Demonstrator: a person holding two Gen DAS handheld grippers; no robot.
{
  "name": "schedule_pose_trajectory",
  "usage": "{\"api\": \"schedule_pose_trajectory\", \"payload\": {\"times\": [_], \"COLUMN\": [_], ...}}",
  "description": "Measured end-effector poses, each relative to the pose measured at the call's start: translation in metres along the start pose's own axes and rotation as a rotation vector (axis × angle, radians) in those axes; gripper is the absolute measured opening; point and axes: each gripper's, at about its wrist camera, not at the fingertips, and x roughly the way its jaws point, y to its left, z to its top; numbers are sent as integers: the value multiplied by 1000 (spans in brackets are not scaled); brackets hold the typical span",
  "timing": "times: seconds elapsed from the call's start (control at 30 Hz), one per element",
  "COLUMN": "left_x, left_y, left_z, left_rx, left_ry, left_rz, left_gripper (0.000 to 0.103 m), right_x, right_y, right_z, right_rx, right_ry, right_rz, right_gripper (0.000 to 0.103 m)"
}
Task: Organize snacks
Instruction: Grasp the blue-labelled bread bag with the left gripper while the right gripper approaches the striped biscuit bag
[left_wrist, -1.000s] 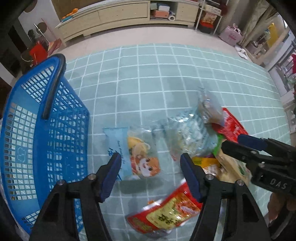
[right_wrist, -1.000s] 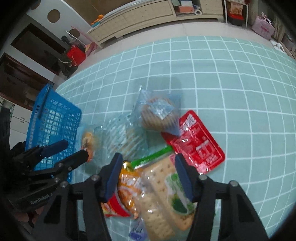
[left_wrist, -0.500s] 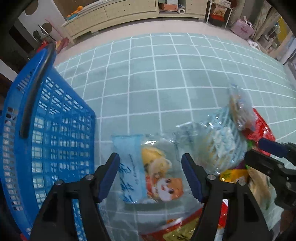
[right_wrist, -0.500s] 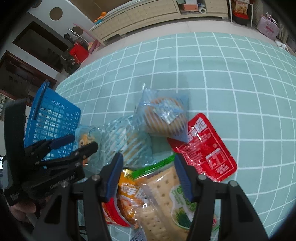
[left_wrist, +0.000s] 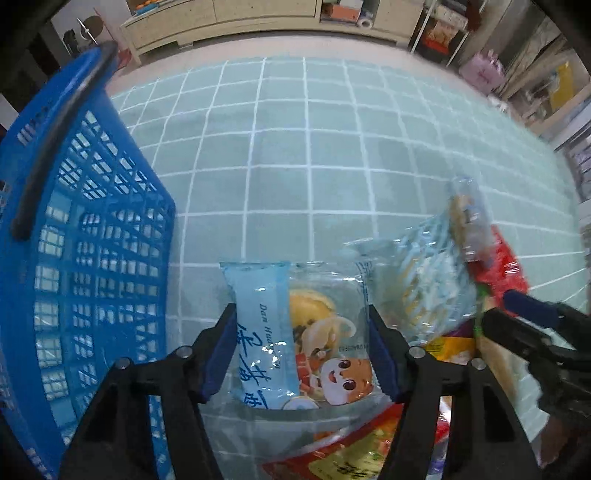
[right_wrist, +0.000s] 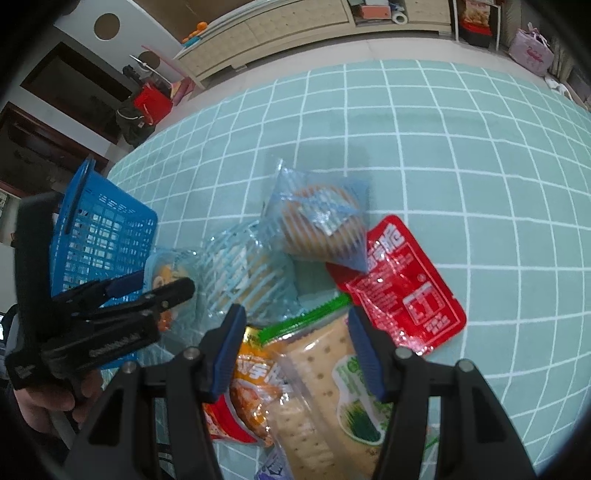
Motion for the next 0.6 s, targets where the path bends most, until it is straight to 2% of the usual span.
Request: {"api": "schedule_pose_trajectory", "payload": {"times": [0.27,0.6], "left_x": [-34,-122], "left_y": [-6,20], "left_z": [-12,-29], "left_rx": [77,99], "left_ry": [-109,-273], "left_rz": [-42,-69], "left_gripper": [63,63], "right_x": [-16,-15], "right_y": [5,42], "right_z": [-1,5], "right_rx": [8,-48], "right_ry": [-1,3], "right_rz": [-9,-37], "right_gripper": [62,62]}}
